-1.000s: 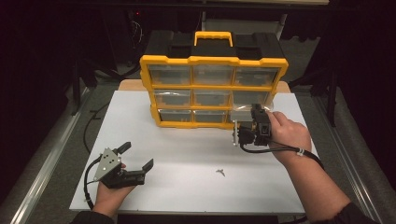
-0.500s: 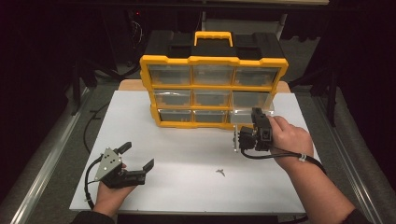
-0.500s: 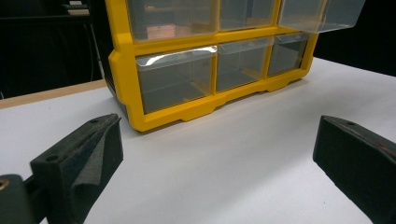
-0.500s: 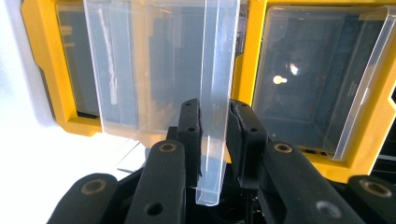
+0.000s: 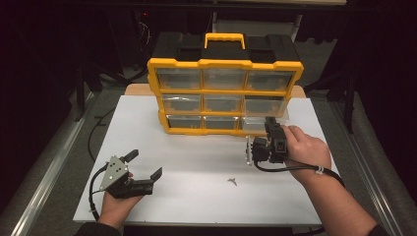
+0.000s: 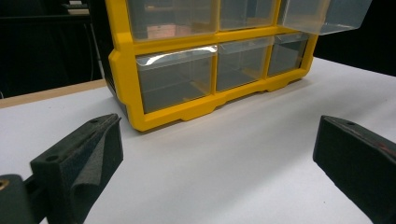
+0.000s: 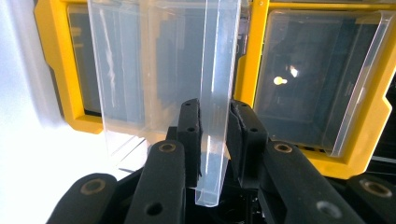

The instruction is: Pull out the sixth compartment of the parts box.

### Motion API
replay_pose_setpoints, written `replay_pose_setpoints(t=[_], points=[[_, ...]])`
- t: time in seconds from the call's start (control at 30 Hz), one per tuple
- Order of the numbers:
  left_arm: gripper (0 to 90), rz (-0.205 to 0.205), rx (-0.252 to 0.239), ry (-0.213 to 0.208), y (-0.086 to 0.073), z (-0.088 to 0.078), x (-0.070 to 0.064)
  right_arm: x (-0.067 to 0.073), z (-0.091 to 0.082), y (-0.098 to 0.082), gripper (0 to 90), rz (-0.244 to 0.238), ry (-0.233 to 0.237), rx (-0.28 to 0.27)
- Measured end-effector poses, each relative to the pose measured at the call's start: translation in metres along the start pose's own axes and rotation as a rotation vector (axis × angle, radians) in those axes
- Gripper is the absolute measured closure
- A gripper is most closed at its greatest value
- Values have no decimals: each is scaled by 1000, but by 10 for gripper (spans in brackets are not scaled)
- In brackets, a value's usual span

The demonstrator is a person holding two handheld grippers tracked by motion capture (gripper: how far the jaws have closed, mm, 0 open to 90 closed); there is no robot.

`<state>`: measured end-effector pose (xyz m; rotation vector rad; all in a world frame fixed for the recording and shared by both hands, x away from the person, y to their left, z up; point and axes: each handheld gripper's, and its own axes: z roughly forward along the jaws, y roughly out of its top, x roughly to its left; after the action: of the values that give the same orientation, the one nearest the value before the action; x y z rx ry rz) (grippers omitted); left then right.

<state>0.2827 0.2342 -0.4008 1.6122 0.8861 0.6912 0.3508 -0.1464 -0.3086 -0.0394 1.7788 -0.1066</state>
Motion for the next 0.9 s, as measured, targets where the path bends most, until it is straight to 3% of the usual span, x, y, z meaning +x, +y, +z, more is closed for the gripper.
replay_pose_setpoints(t=[0.9], points=[[21,5,2,0,0,0,-1,3,-4,-1,770,4,-1,-7]])
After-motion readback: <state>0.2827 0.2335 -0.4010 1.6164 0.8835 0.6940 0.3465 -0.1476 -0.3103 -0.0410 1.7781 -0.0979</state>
